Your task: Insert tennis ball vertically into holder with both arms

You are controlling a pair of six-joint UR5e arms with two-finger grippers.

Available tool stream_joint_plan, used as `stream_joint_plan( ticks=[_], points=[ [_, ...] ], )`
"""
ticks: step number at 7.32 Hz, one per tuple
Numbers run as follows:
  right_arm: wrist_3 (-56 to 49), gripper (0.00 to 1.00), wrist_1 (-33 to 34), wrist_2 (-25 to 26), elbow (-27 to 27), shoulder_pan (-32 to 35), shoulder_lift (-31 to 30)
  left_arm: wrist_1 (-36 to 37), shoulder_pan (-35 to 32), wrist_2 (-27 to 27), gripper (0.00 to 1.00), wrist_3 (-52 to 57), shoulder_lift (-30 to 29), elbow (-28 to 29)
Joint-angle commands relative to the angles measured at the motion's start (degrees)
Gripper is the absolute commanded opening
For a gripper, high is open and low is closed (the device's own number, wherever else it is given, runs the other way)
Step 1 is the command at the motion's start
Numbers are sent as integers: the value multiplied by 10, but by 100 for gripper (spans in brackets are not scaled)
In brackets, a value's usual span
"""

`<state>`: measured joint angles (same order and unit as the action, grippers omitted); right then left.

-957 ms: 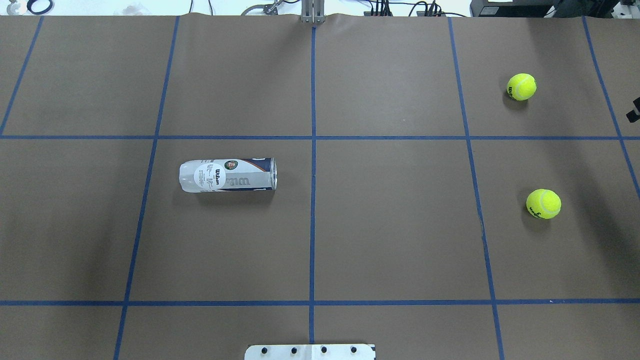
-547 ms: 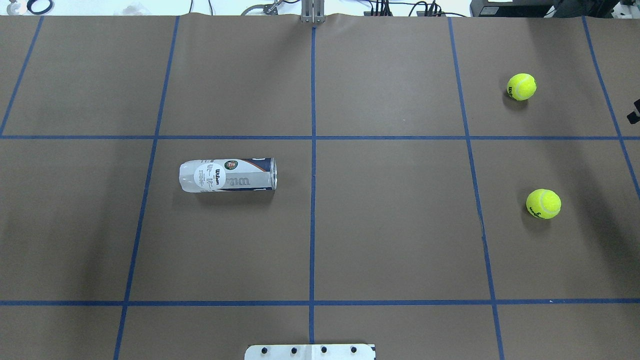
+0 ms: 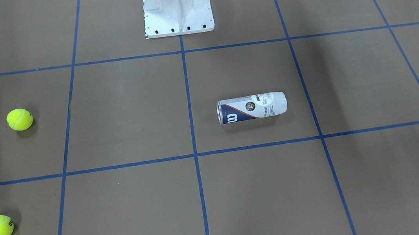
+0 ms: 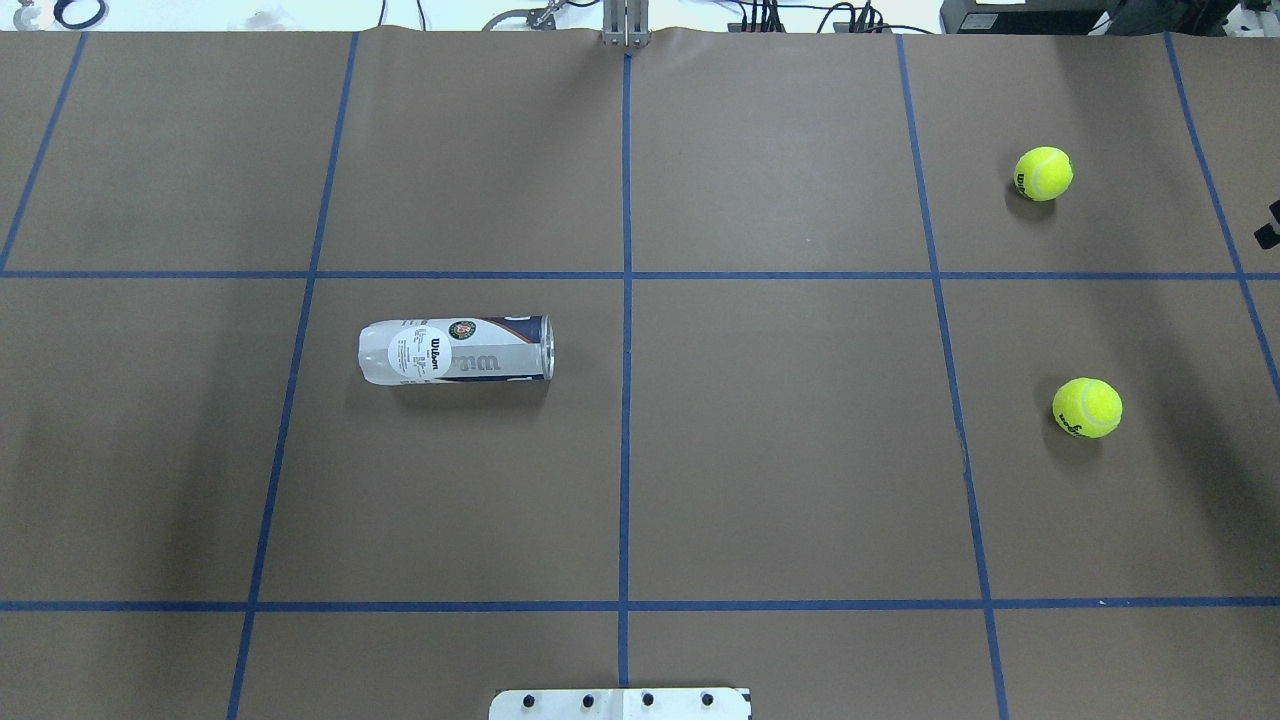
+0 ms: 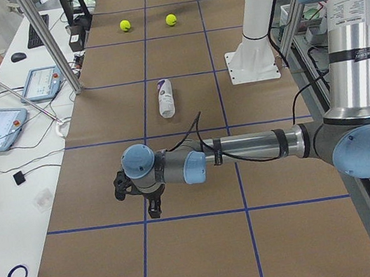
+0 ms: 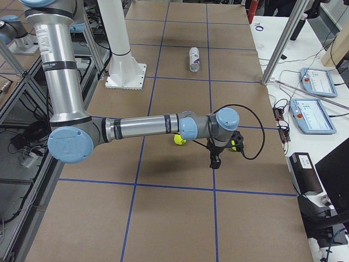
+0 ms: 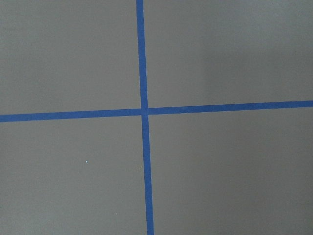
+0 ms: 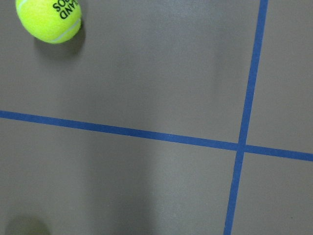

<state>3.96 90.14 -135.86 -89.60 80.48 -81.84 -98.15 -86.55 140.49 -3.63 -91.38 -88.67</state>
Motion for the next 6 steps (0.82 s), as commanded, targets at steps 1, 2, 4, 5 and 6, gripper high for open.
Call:
stream_joint_plan(
  ticks=[1,2,4,5,6],
  points=[
    [1,99,0,-5,-15,0,-5,-27,10,14,99,-1,-1,-5],
    [1,99,0,-6,-16,-1,-9,-40,10,15,99,0,-1,-6],
    [1,99,0,-8,-19,-1,-8,-81,44,15,99,-1,-2,-8],
    [1,99,0,-13,-22,-3,-7,-100,44,14,99,-2,2,-21],
    [1,99,0,-12,-22,-3,-9,-101,44,8,99,-2,5,-22]
  ],
)
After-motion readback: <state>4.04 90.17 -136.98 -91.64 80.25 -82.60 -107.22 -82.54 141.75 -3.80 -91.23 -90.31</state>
